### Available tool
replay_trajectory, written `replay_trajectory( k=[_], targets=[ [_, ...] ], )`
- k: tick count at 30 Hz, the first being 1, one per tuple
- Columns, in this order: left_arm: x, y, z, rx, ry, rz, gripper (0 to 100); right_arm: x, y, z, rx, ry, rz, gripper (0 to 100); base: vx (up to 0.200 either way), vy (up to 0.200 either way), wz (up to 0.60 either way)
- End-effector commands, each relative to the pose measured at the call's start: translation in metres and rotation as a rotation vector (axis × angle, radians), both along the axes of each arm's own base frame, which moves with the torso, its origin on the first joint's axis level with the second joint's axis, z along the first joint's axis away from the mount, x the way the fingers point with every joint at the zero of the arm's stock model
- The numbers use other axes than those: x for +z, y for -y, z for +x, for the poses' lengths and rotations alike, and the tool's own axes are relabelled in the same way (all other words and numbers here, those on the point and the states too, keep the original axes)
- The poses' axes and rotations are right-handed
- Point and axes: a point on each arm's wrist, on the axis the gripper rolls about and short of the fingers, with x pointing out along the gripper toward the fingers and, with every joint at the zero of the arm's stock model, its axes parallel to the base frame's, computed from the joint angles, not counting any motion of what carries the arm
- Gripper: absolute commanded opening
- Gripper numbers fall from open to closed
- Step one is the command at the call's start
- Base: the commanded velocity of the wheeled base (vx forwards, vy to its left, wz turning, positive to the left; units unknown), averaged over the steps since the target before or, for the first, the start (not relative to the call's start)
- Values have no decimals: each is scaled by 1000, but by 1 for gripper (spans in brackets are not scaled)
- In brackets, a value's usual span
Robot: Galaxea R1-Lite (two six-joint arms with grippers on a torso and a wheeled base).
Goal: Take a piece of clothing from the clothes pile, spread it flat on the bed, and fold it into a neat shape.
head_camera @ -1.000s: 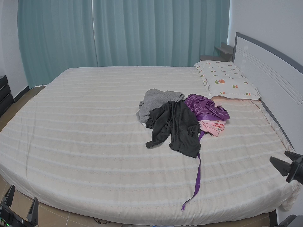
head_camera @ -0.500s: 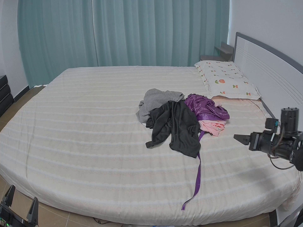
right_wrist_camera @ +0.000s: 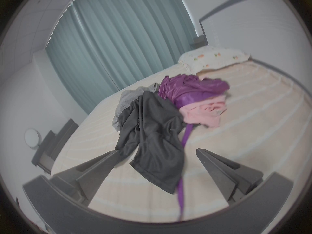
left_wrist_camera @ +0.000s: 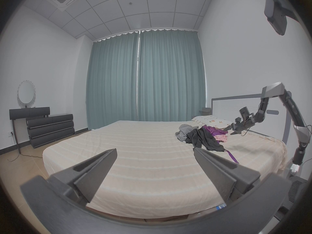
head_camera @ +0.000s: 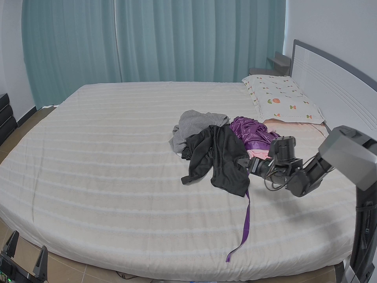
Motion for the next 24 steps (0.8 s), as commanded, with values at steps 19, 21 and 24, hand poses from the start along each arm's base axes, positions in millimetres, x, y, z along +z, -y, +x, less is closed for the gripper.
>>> replay_trajectory(
  k=[19,21,24],
  targets=[
    [-5,0,0,0,0,0,100,-62,-60,0,-54,-185,99,100,0,0,0],
    [-5,0,0,0,0,0,100,-62,-60,-2,-74,-198,99,100,0,0,0],
    [-5,0,0,0,0,0,100,-63,-59,-5,-92,-234,84,100,0,0,0]
  ],
)
